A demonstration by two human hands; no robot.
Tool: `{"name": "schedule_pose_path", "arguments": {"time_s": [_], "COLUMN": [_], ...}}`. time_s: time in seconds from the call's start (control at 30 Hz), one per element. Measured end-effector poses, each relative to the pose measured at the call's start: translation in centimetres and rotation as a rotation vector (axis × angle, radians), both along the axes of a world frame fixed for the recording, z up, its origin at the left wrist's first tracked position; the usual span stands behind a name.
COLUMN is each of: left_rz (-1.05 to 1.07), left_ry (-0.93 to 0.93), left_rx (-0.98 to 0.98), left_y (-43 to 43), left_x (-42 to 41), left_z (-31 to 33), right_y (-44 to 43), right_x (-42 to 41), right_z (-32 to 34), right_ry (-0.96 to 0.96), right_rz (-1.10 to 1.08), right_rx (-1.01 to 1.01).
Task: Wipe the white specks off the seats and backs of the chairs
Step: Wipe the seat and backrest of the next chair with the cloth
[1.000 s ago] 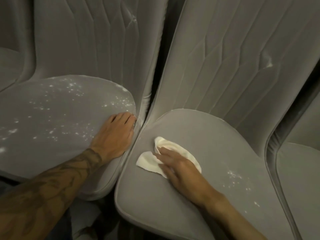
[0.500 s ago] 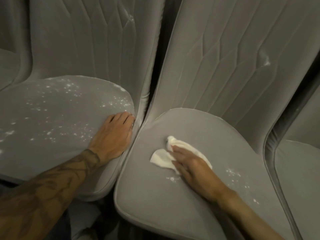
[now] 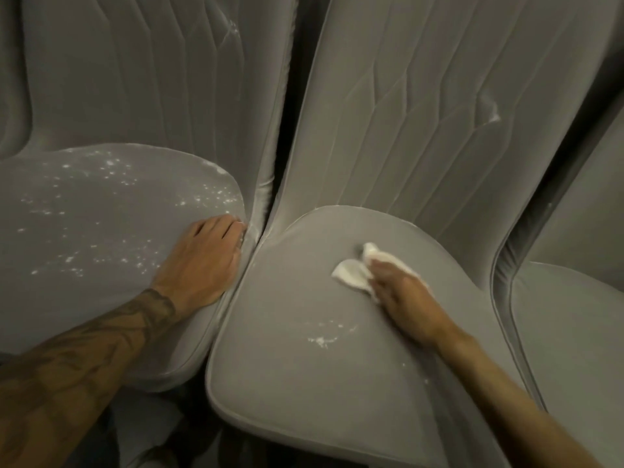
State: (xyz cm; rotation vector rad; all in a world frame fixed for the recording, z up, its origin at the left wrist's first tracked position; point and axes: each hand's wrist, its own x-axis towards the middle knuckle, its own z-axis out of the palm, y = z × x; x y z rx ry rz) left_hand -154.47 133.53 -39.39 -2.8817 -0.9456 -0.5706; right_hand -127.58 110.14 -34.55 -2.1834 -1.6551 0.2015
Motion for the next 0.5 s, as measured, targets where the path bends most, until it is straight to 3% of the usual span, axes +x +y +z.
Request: {"name": "schedule_pose_path", "arguments": {"time_s": [0.07, 0.13, 0.23, 0.33, 0.5], "left_rz": [-0.004, -0.008, -0.010, -0.005, -0.001], "left_ry": [-0.001, 0.005, 0.010, 0.001, -0.001], "left_rx": [0.018, 0.036, 0.043, 0.033, 0.027], "left_y": [0.0, -0.1, -0.1, -0.1, -0.2], "left_x": [0.1, 0.0, 0.0, 0.0, 0.1], "left_z": [0.0, 0.0, -0.1, 0.0, 0.1], "right_y": [0.1, 0.3, -0.8, -2.3, -2.1], "right_x": [3.1, 2.4, -2.2, -1.6, 7.7], "right_z": [0.4, 0.1, -1.1, -1.2, 0.4], "right_ry": [-0.028, -0.063, -0.026, -0.043, -0.045], "right_rz": [-0.196, -0.255, -0.041, 0.154, -0.311], "right_rx": [-0.053, -0.057, 0.052, 0.009, -0.064]}}
